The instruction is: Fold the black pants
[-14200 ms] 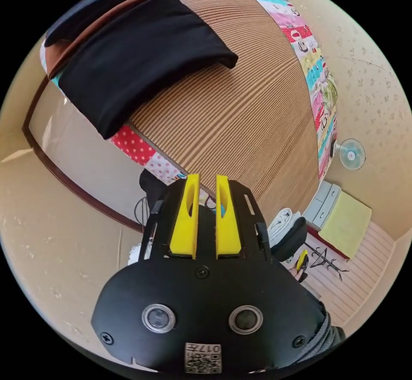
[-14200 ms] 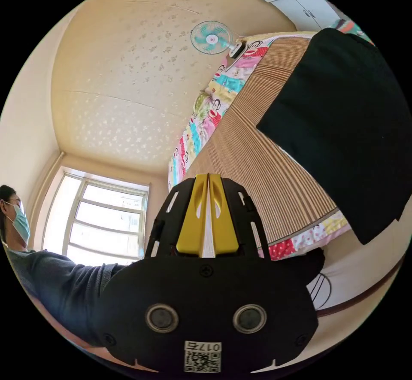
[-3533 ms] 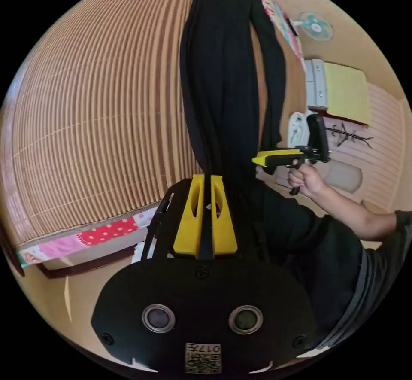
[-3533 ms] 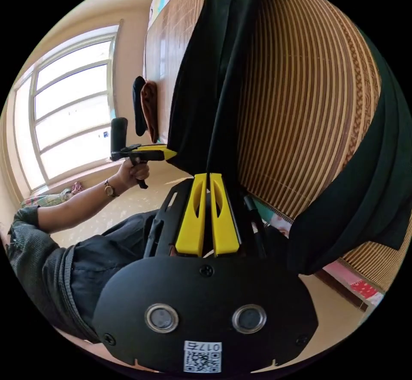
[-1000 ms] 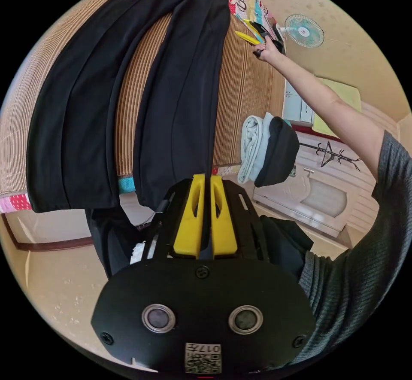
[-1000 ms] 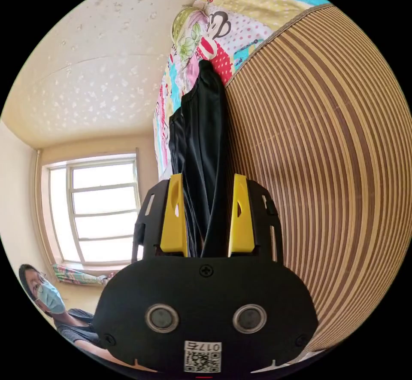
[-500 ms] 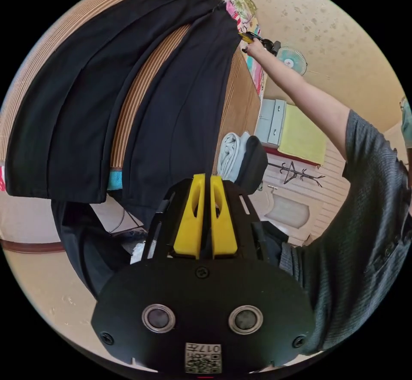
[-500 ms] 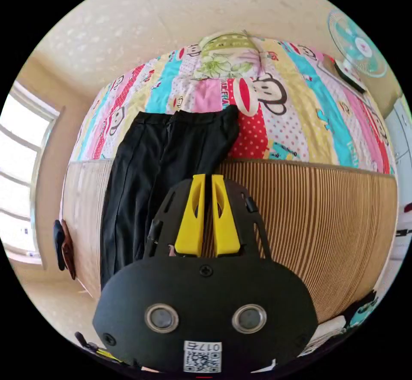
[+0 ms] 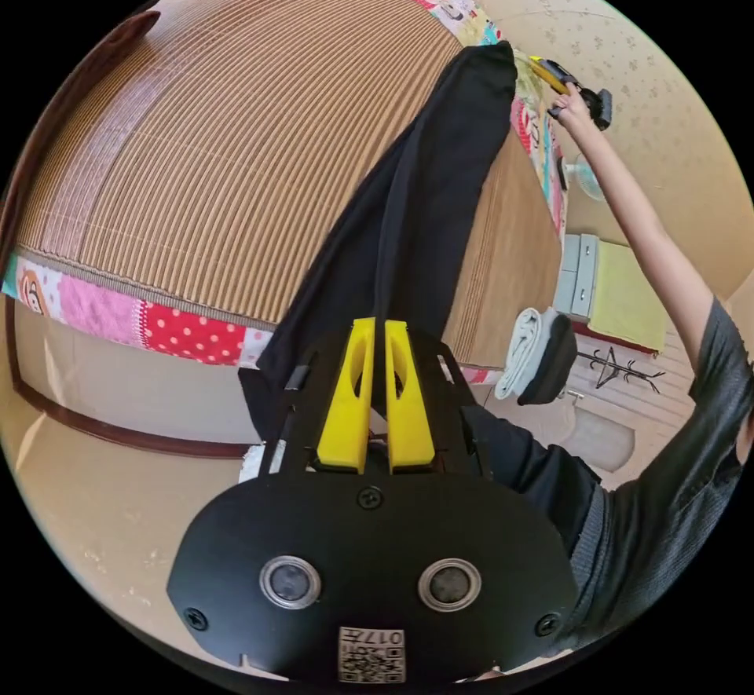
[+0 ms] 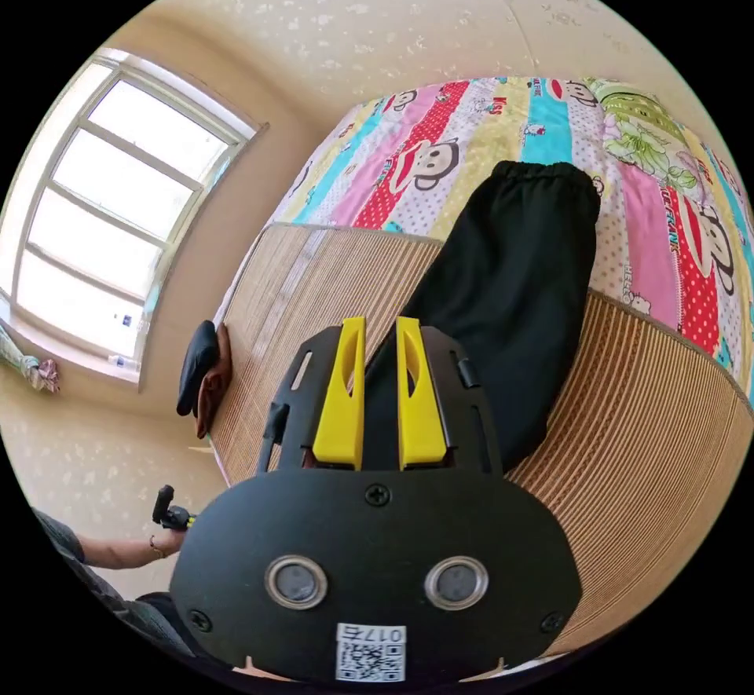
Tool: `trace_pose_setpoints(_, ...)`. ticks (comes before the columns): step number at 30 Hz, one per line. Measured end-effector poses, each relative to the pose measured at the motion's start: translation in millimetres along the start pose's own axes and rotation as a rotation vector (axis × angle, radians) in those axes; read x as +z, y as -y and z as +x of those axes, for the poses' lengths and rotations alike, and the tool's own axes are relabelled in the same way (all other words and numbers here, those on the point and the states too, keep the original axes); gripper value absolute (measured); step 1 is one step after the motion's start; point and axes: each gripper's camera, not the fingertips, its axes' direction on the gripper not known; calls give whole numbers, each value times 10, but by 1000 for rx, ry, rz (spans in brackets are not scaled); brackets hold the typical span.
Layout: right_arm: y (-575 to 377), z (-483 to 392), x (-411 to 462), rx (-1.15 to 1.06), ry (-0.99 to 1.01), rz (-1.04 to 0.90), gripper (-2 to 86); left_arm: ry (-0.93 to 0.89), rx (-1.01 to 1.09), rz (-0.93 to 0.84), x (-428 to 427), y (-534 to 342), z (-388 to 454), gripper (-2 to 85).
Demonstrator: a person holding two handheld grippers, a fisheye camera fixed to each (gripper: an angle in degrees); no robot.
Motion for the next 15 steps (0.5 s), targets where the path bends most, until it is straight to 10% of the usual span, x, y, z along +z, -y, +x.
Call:
trace_pose_setpoints(7, -2679, -246, 697, 192, 143, -420, 112, 66, 174, -131, 47, 154, 37, 4)
trace_pose_setpoints(15, -4021, -919, 1078, 597, 221, -367, 94, 151, 299, -286, -64, 330, 326, 5)
